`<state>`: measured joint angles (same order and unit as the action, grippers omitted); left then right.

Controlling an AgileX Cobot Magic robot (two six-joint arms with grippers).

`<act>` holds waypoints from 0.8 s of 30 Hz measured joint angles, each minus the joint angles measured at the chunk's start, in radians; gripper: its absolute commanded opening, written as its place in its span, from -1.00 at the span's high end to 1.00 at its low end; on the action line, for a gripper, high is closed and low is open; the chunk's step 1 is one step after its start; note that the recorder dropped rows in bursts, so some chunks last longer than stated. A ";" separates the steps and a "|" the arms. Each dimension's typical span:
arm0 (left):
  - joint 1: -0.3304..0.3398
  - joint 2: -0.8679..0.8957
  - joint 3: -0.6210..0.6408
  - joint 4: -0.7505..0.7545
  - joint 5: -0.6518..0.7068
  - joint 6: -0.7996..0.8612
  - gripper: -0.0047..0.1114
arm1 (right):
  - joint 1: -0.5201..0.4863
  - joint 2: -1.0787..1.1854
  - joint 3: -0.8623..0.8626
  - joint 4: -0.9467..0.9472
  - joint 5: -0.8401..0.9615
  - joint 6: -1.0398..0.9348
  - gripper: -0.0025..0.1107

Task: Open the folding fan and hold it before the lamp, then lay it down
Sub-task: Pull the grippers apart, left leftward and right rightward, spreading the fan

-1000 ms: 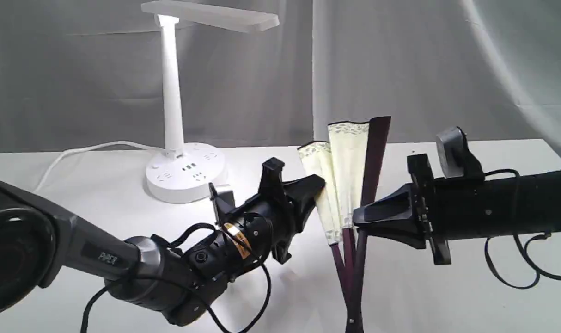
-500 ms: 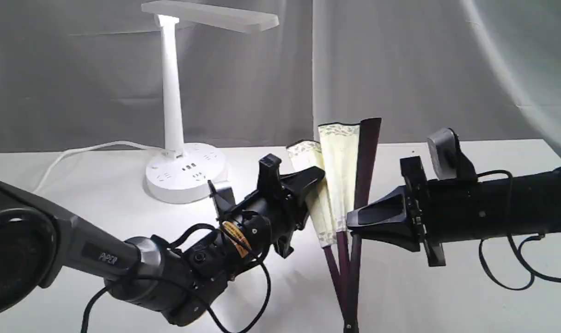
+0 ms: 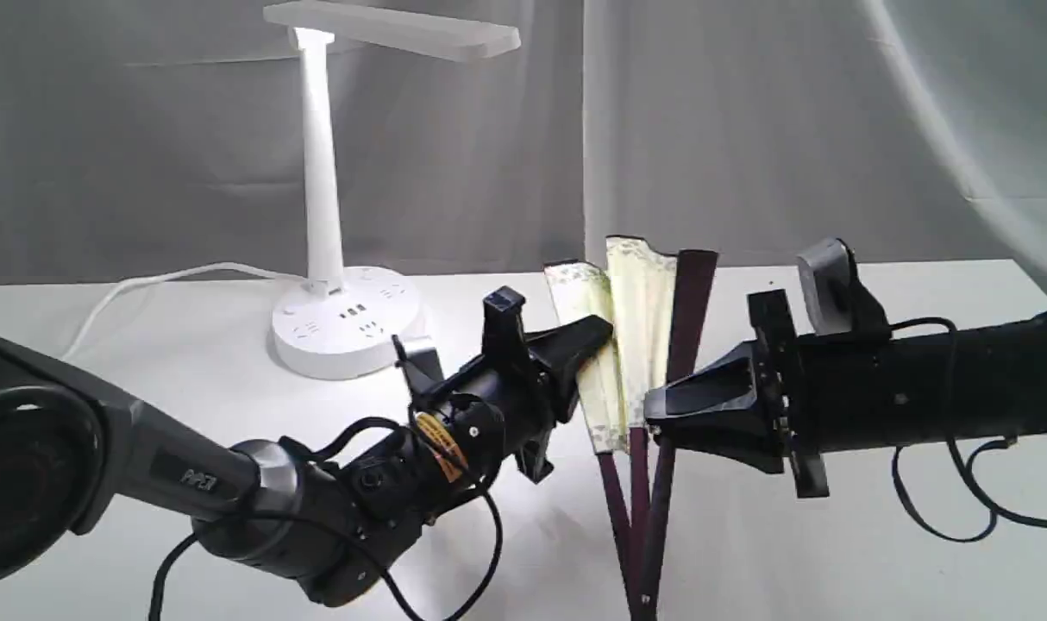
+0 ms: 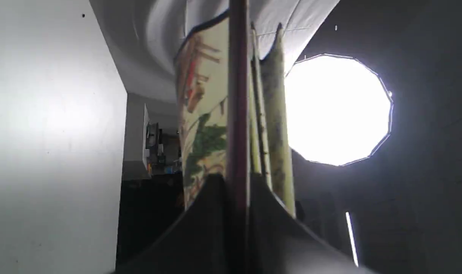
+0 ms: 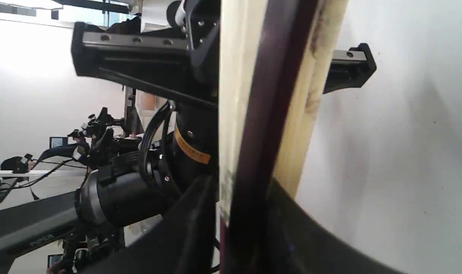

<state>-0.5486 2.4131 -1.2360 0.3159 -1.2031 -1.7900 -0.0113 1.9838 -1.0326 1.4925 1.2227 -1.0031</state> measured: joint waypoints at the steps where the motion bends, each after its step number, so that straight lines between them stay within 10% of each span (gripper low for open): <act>1: 0.002 0.000 0.000 0.011 0.000 -0.003 0.92 | 0.000 0.000 0.000 0.002 -0.002 0.000 0.45; 24: 0.036 0.000 0.000 0.120 -0.002 -0.139 0.92 | 0.000 0.000 0.000 0.201 -0.165 -0.006 0.33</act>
<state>-0.5128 2.4131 -1.2360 0.4363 -1.2047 -1.9293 -0.0113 1.9838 -1.0322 1.6934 1.0582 -1.0086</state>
